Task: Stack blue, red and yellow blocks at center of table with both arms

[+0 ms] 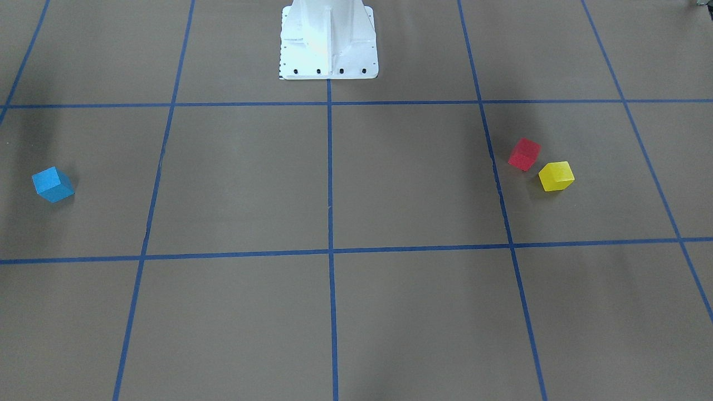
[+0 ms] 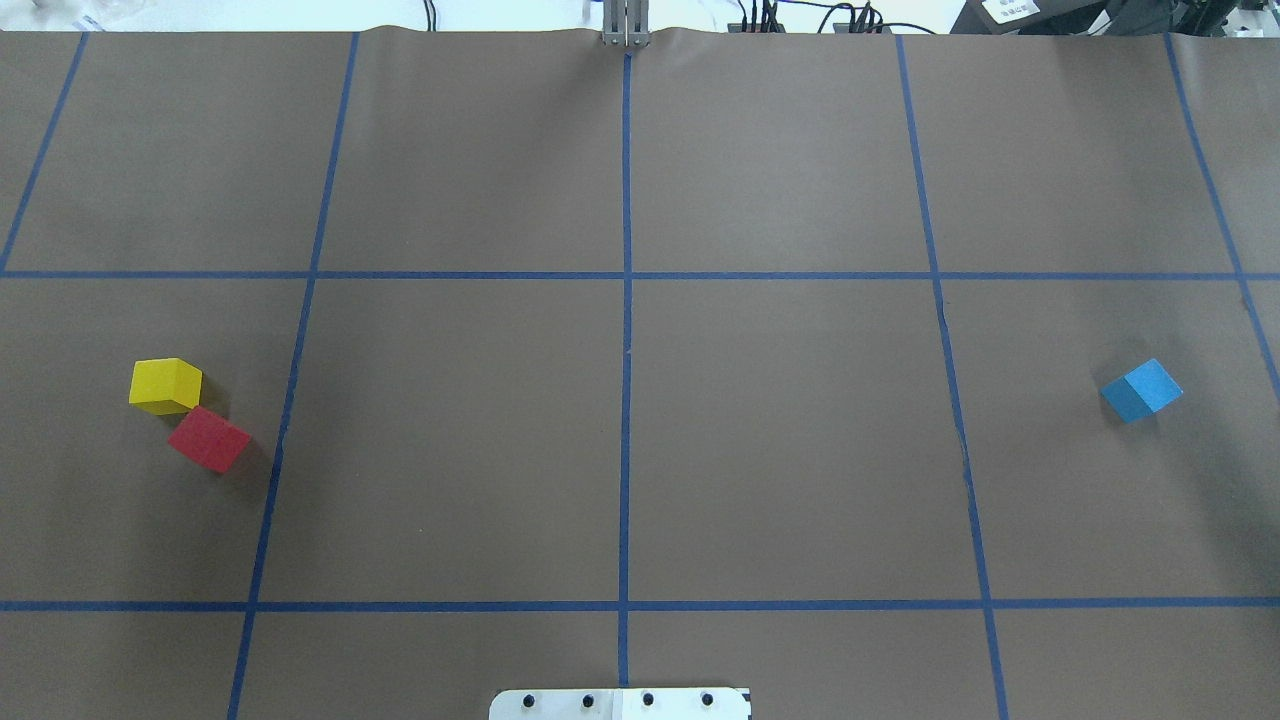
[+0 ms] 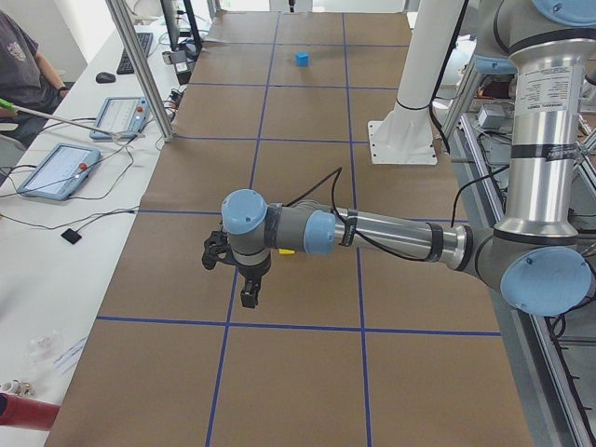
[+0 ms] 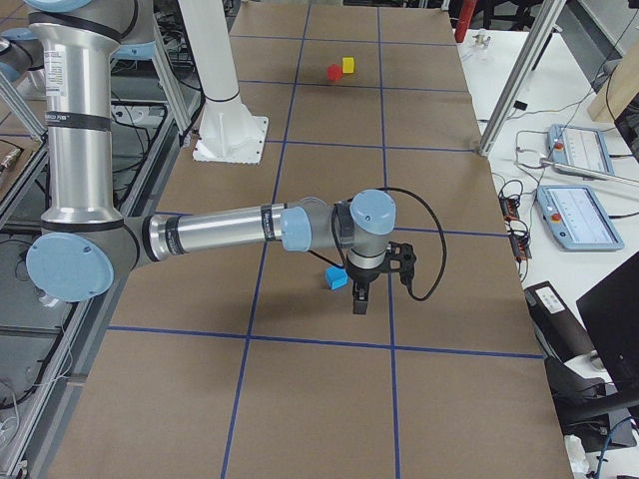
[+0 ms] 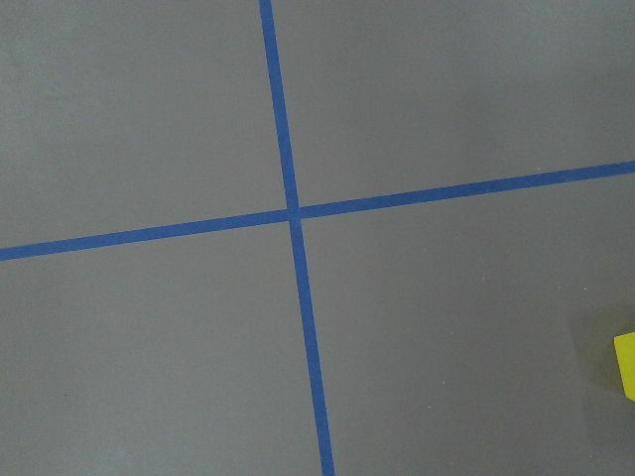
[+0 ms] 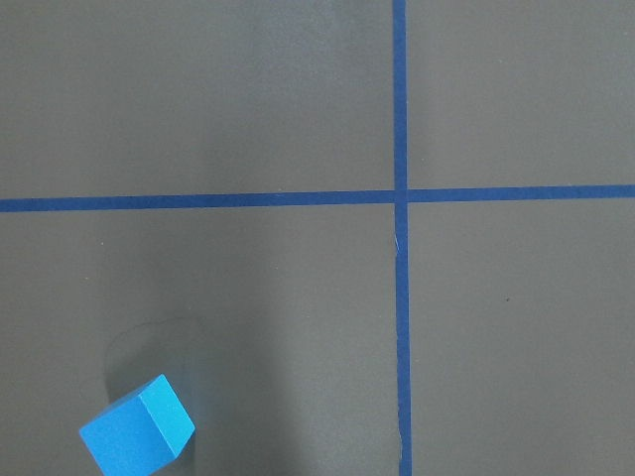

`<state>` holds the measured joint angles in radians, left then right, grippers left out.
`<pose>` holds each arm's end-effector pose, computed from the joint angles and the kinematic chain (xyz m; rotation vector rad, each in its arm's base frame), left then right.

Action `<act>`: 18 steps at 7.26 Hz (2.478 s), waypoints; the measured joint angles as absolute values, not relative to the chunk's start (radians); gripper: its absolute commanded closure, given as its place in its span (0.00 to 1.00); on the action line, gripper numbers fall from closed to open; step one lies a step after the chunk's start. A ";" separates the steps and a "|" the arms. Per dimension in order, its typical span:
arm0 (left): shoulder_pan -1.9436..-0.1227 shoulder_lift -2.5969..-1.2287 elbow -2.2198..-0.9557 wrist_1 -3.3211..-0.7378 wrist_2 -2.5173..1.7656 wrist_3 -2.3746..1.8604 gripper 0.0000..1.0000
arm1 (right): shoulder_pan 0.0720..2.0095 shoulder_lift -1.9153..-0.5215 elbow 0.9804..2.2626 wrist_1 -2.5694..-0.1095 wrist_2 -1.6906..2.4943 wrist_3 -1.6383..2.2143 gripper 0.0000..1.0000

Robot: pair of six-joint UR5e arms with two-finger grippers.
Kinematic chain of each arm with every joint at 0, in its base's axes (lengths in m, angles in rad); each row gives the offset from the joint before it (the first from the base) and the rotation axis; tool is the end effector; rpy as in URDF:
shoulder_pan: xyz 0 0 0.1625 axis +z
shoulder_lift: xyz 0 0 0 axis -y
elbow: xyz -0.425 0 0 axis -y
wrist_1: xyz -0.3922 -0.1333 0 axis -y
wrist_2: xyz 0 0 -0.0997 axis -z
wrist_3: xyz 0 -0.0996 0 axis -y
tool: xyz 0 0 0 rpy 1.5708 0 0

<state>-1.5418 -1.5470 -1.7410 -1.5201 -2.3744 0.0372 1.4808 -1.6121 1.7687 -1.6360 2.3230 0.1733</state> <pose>-0.0476 -0.4853 0.5895 0.0938 0.8029 0.1010 0.0222 -0.4797 0.5893 -0.0124 -0.7566 0.0449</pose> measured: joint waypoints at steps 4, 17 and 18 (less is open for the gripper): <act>-1.554 -1.530 -1.763 -1.534 -2.386 0.040 0.00 | 1.480 -1.614 1.766 -1.635 2.326 0.171 0.00; -1.554 -1.516 -1.796 -1.536 -2.387 0.038 0.00 | 1.009 -1.701 1.656 -1.019 2.192 0.369 0.00; -1.554 -1.516 -1.797 -1.536 -2.387 0.038 0.00 | 1.008 -1.698 1.648 -1.017 2.193 0.368 0.00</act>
